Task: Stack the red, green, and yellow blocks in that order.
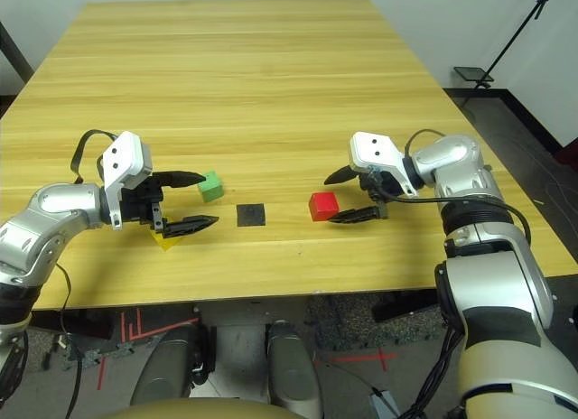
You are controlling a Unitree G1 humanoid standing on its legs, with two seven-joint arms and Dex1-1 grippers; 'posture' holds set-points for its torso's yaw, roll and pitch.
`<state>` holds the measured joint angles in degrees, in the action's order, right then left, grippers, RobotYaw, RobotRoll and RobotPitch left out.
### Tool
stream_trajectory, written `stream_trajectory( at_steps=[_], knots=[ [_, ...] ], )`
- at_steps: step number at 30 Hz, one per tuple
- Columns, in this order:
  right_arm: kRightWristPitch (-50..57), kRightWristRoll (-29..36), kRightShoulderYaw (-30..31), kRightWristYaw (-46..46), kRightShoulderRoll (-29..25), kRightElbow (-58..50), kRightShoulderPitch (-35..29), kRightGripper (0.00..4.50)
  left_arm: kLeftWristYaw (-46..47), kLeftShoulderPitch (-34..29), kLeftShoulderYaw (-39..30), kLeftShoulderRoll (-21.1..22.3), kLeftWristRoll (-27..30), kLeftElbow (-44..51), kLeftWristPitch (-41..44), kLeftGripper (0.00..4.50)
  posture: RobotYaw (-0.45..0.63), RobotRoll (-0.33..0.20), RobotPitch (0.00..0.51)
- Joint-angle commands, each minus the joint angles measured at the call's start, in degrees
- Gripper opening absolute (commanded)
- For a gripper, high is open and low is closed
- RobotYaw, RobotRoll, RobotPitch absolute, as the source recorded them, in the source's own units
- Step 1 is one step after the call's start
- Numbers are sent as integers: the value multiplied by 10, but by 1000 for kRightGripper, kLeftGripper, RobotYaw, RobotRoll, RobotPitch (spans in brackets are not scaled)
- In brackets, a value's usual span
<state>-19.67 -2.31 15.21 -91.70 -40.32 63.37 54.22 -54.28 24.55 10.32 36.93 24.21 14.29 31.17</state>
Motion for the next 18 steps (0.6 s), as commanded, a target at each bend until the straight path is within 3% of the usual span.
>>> stream_trajectory(
  at_steps=[1,6,9,14,18],
  knots=[
    [-13,-23,3,5,9,19,7,4500,5,-5,3,1,-5,17,12,4437,298,-172,68],
    [-34,-51,4,28,21,39,10,4500,16,-11,-6,1,-2,31,26,4437,309,-168,76],
    [-37,-64,2,54,28,46,15,3883,20,-15,-10,5,1,41,34,4500,321,-165,81],
    [-2,-53,-14,60,42,23,25,2093,24,-19,-16,10,1,48,44,4500,325,-164,82],
    [63,-36,-11,34,61,-62,18,2047,27,-16,-16,7,0,48,50,4500,321,-171,79]
  ],
)
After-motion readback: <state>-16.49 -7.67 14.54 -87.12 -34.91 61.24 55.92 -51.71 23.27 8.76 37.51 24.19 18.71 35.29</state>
